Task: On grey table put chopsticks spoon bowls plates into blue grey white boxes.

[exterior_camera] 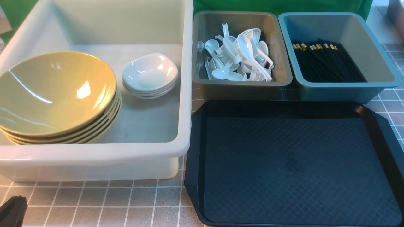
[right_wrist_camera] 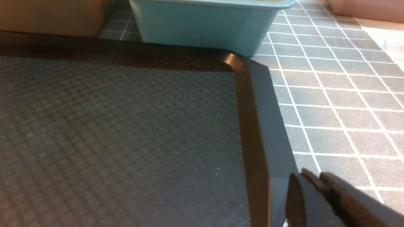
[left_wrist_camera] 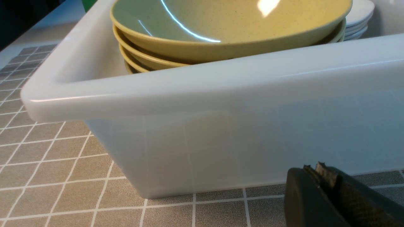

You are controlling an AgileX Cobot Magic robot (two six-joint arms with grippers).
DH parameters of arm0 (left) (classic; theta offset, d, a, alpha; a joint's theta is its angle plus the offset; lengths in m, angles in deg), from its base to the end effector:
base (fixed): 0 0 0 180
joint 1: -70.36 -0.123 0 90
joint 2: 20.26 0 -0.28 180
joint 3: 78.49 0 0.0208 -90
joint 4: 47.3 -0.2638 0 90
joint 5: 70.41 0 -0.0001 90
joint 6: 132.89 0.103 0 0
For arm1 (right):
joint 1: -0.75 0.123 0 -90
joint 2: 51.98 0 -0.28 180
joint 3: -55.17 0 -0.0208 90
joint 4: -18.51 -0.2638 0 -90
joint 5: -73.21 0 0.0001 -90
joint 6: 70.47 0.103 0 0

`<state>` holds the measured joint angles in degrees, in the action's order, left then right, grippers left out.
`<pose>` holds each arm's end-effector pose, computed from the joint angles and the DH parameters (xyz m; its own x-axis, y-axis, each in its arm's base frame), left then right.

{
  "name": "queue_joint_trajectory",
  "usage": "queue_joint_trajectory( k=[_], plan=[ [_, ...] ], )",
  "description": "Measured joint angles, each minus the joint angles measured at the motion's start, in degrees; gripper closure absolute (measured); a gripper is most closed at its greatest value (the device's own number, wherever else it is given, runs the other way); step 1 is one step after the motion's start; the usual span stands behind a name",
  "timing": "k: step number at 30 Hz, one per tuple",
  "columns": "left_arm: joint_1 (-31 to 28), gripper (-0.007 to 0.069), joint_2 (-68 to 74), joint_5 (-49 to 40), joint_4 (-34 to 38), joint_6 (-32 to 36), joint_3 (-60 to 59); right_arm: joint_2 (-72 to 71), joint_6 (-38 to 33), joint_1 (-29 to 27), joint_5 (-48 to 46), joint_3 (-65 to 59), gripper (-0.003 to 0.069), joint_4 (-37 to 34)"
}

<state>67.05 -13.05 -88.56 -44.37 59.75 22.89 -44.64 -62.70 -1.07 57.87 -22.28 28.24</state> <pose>0.0837 0.0032 0.1731 -0.2445 0.1573 -0.9568 -0.0005 0.9867 0.1623 0.0843 -0.0073 0.1856 -0.1742 -0.0227 -0.9844 0.0709 0.9969 -0.0355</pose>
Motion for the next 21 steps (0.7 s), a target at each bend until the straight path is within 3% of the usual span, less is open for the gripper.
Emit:
queue_joint_trajectory(
  k=[21],
  plan=[
    [0.0,0.0635,0.0,0.0,0.0,0.0,0.0,0.0,0.0,0.0,0.0,0.0,0.0599,0.0]
  ],
)
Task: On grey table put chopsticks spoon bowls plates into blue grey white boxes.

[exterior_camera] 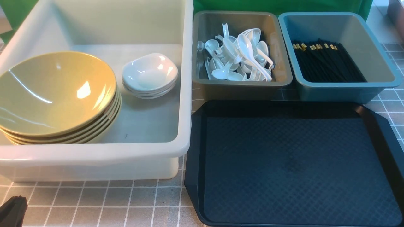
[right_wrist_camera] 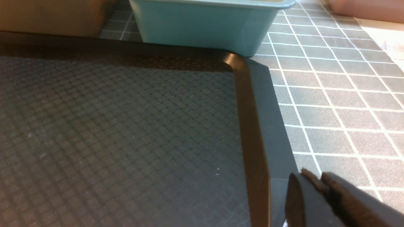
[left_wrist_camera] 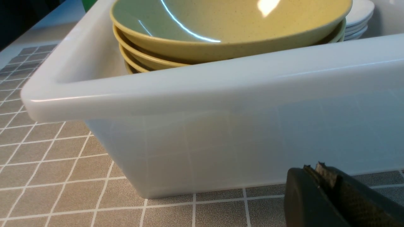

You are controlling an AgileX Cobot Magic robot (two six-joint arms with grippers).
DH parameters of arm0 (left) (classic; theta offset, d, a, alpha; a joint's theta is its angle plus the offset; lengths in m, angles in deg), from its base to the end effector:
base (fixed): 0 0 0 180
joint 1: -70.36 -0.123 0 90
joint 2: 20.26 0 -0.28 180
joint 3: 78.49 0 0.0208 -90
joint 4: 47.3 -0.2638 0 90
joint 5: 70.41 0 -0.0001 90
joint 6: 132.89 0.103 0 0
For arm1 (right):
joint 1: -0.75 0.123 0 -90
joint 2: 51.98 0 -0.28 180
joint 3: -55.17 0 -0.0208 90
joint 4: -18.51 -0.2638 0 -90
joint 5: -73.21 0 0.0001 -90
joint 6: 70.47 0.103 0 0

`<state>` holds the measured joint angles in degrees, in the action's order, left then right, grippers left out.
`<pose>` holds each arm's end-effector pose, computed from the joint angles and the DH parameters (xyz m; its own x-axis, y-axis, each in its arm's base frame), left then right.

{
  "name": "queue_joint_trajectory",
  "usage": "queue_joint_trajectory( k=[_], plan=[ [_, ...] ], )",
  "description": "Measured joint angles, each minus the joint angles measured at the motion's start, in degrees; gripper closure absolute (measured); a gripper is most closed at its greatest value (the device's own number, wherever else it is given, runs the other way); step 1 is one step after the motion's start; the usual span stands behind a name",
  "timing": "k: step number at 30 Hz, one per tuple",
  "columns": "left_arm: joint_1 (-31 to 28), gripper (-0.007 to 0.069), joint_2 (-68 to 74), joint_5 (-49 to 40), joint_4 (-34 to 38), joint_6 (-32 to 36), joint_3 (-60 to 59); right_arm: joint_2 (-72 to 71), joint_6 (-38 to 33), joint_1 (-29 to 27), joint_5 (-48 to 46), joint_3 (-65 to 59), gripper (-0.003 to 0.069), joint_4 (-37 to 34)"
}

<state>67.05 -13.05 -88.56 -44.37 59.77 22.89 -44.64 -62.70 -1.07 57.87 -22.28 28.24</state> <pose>0.0837 0.0032 0.1731 -0.2445 0.1576 -0.9568 -0.0004 0.9867 0.1627 0.0843 -0.0073 0.1856 -0.1742 -0.0227 -0.9844 0.0709 0.9969 -0.0355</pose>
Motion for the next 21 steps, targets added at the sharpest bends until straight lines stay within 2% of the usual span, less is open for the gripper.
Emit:
queue_joint_trajectory(
  k=[21],
  plan=[
    [0.0,0.0635,0.0,0.0,0.0,0.0,0.0,0.0,0.0,0.0,0.0,0.0,0.0574,0.0]
  ],
)
